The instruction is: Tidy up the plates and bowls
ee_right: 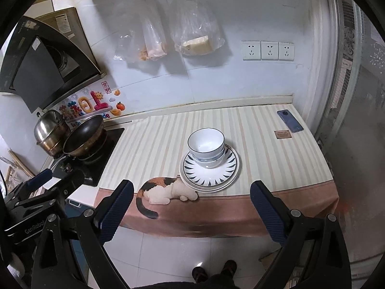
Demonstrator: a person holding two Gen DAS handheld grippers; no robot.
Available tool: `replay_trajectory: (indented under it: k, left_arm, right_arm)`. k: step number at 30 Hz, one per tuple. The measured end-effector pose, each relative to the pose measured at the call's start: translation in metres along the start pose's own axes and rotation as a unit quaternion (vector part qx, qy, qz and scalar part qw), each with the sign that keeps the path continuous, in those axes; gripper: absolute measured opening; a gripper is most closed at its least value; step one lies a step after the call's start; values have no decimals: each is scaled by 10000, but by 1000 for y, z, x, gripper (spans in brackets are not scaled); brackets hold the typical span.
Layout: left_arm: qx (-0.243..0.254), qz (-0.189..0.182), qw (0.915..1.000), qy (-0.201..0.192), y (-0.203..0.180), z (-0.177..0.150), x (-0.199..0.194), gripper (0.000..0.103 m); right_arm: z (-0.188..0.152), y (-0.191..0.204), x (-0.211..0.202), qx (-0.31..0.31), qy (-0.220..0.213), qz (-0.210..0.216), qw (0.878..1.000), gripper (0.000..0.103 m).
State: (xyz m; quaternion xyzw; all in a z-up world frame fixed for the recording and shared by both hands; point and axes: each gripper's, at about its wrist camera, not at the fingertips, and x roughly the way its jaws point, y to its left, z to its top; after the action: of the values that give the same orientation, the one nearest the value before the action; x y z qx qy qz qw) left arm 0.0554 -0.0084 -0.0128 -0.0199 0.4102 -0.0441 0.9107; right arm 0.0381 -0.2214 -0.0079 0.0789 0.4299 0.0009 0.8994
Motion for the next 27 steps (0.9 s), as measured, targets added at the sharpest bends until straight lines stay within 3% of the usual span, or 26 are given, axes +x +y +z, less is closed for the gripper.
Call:
replay_trajectory:
  k: [8, 27]
  left_arm:
    - [47, -35, 10000, 52, -9, -10, -12, 103]
    - [75, 27, 9997, -232, -26, -10, -34, 103]
  right_arm:
    - [0, -3, -16, -194, -113, -151, 9996, 100]
    - [-1, -18, -33, -291, -269, -279, 9988, 100]
